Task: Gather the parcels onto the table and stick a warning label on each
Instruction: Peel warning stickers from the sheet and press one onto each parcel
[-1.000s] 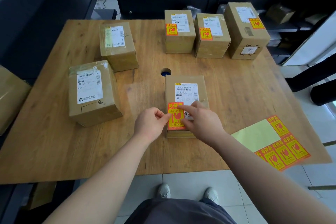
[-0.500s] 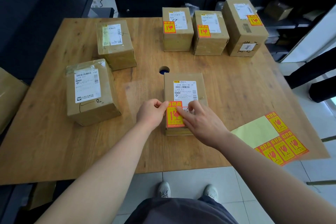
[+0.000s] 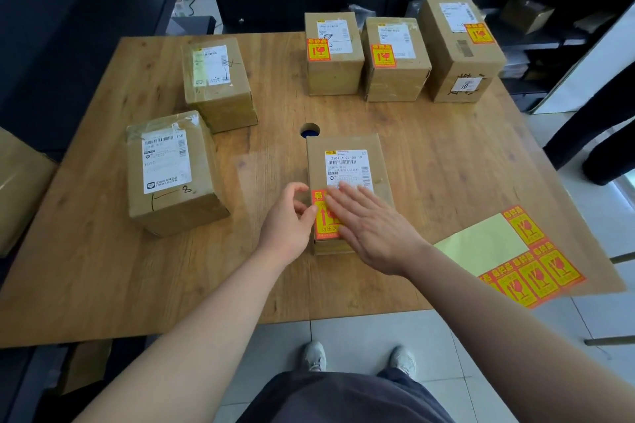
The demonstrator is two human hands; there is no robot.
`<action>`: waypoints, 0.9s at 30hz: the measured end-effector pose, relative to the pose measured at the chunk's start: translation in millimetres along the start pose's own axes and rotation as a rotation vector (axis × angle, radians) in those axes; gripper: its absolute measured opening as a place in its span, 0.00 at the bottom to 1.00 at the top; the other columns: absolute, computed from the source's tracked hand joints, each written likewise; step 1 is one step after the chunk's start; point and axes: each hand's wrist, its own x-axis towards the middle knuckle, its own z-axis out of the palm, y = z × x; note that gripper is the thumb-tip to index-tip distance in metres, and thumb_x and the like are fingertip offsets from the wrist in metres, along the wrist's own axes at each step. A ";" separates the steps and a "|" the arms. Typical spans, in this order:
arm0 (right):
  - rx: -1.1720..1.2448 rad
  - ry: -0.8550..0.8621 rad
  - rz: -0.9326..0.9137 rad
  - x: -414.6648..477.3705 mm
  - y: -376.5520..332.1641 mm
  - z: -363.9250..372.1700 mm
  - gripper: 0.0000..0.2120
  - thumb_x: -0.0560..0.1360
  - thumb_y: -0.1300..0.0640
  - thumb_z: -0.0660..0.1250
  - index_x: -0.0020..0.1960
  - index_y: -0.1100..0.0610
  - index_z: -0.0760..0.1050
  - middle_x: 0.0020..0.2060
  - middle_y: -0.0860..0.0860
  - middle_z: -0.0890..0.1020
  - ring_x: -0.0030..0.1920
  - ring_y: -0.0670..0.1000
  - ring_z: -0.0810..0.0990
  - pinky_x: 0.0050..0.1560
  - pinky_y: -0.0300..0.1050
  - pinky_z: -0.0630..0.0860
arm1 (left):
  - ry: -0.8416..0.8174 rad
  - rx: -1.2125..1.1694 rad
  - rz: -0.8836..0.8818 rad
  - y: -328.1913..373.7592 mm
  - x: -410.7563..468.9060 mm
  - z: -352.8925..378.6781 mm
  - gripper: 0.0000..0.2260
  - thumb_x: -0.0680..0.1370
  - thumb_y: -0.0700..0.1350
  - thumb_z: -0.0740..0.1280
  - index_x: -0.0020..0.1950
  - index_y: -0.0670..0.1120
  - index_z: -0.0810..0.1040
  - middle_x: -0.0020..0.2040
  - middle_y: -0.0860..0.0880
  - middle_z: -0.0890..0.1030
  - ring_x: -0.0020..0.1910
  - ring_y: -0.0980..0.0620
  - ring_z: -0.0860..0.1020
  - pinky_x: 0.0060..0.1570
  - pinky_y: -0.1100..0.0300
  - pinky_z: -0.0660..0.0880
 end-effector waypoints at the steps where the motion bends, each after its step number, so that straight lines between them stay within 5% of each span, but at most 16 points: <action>1: 0.017 -0.004 -0.026 0.5 -3.0 2.1 0.26 0.82 0.48 0.44 0.77 0.55 0.43 0.76 0.49 0.45 0.76 0.48 0.40 0.74 0.45 0.37 | 0.027 0.071 0.072 0.6 -3.0 0.5 0.15 0.77 0.46 0.66 0.62 0.54 0.68 0.42 0.55 0.75 0.39 0.57 0.75 0.38 0.64 0.71; 6: 0.093 0.029 0.132 -0.5 11.1 2.8 0.27 0.82 0.48 0.42 0.77 0.55 0.41 0.77 0.50 0.44 0.75 0.46 0.39 0.74 0.43 0.37 | 0.040 0.498 0.308 0.4 -11.8 -2.3 0.19 0.81 0.48 0.60 0.72 0.55 0.66 0.58 0.47 0.70 0.56 0.48 0.71 0.52 0.55 0.73; 12: 0.084 0.021 0.003 -13.1 1.8 8.5 0.26 0.82 0.47 0.43 0.77 0.54 0.42 0.76 0.49 0.42 0.75 0.46 0.39 0.74 0.43 0.37 | -0.124 0.683 0.218 -13.5 -16.5 -3.6 0.23 0.81 0.59 0.46 0.76 0.62 0.46 0.70 0.48 0.61 0.64 0.46 0.66 0.60 0.51 0.68; 22: 0.072 0.046 0.014 -20.8 5.5 12.7 0.26 0.81 0.45 0.42 0.77 0.51 0.45 0.76 0.48 0.45 0.76 0.48 0.41 0.75 0.45 0.39 | -0.208 0.657 0.172 -10.3 -13.6 -6.2 0.24 0.81 0.59 0.46 0.76 0.62 0.41 0.74 0.50 0.58 0.68 0.44 0.63 0.63 0.48 0.64; 25: 0.153 0.073 0.212 -25.8 17.4 10.7 0.36 0.75 0.33 0.41 0.77 0.50 0.45 0.77 0.52 0.44 0.76 0.51 0.43 0.75 0.46 0.42 | -0.262 0.551 0.103 -9.8 -10.5 -11.5 0.28 0.81 0.59 0.50 0.77 0.56 0.41 0.77 0.48 0.56 0.73 0.44 0.60 0.69 0.48 0.62; 27: 0.315 0.069 0.397 -27.7 20.1 10.9 0.43 0.71 0.28 0.50 0.77 0.50 0.43 0.77 0.52 0.46 0.76 0.53 0.49 0.74 0.49 0.52 | -0.299 0.392 0.076 -6.1 -10.5 -13.4 0.27 0.81 0.56 0.54 0.78 0.51 0.49 0.75 0.49 0.62 0.73 0.46 0.63 0.68 0.53 0.64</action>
